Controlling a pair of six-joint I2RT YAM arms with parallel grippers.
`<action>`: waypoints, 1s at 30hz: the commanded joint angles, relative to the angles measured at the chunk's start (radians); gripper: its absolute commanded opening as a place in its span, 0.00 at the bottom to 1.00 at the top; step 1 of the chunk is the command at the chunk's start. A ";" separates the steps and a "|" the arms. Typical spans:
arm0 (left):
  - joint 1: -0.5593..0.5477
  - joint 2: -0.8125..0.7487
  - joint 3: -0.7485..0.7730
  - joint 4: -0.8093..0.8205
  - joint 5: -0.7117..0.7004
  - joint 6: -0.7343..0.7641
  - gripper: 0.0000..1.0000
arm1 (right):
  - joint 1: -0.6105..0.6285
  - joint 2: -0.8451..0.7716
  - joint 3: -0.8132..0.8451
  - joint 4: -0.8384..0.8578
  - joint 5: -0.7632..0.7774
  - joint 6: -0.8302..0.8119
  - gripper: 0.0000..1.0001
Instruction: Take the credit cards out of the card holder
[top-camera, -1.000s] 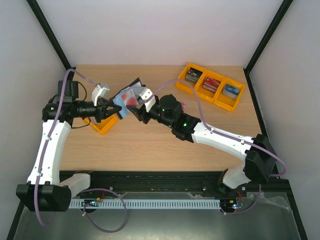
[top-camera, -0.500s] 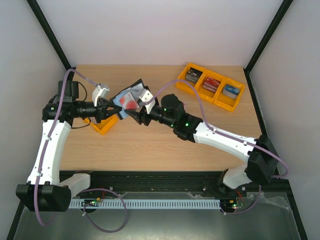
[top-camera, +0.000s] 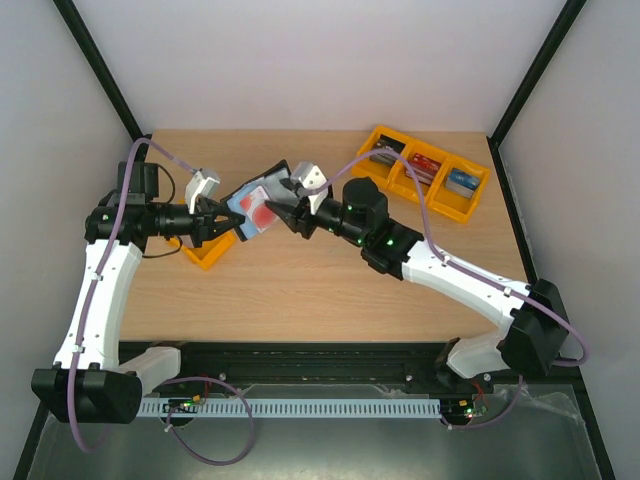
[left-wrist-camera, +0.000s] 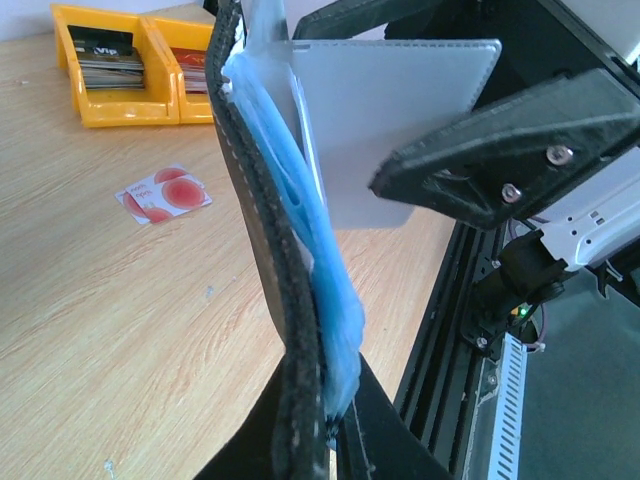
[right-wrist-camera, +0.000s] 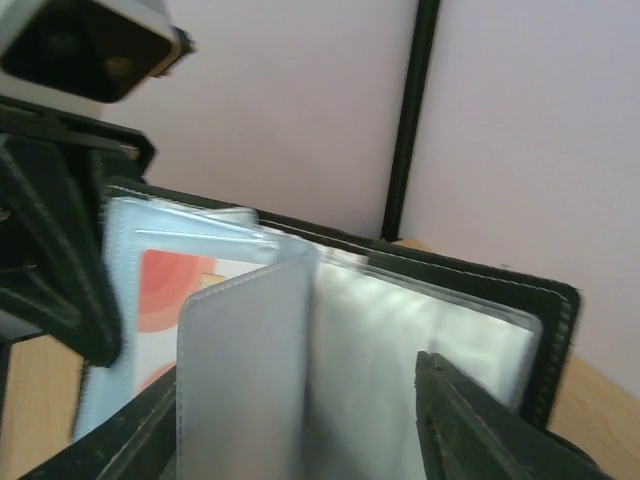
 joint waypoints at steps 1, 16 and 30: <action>-0.004 -0.015 0.003 -0.003 0.035 0.021 0.02 | -0.026 -0.020 0.004 -0.020 0.119 0.053 0.51; -0.004 -0.014 -0.002 0.014 0.019 -0.003 0.02 | -0.084 -0.165 0.064 -0.283 0.192 -0.062 0.58; -0.005 -0.020 0.005 -0.017 0.050 0.031 0.02 | -0.087 -0.039 0.183 -0.245 -0.527 0.107 0.40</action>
